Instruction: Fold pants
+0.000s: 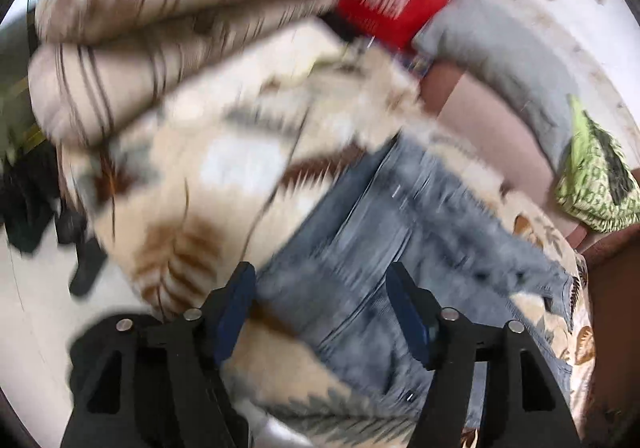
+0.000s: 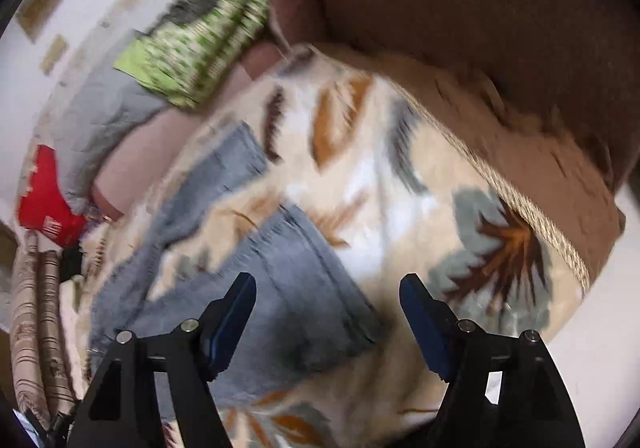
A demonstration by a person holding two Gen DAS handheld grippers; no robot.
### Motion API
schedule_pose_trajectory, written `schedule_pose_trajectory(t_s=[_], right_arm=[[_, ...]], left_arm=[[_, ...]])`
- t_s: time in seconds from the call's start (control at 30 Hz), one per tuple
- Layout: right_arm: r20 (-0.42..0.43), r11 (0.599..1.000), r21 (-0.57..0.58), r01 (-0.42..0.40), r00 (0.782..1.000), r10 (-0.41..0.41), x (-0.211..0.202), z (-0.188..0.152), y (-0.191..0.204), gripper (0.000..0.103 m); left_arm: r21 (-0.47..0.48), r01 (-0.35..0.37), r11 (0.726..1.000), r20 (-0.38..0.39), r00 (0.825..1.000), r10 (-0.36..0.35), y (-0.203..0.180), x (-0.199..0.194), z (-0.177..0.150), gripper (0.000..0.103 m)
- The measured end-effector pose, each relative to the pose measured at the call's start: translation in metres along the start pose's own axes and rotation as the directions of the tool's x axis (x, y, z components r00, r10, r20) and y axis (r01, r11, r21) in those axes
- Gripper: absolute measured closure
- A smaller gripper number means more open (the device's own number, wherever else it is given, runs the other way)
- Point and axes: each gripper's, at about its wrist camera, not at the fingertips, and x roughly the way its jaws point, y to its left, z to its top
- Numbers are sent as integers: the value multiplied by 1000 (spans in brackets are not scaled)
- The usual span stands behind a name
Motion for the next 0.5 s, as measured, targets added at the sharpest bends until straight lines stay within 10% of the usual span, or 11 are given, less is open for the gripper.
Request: schedule_pose_trajectory(t_s=[0.13, 0.23, 0.3, 0.33, 0.5], right_arm=[[-64, 983, -12, -185, 981, 184, 21, -4, 18, 23], [-298, 993, 67, -92, 948, 108, 82, -24, -1, 24], [-261, 986, 112, -124, 954, 150, 77, -21, -6, 24], [-275, 986, 118, -118, 950, 147, 74, -16, -3, 24], [-204, 991, 21, -130, 970, 131, 57, 15, 24, 24]], left_arm=[[170, 58, 984, 8, 998, -61, -42, 6, 0, 20], [270, 66, 960, -135, 990, -30, -57, 57, -17, 11], [306, 23, 952, -351, 932, 90, -49, 115, -37, 11], [326, 20, 945, -277, 958, 76, -50, 108, -34, 11], [207, 131, 969, -175, 980, -95, -50, 81, 26, 11]])
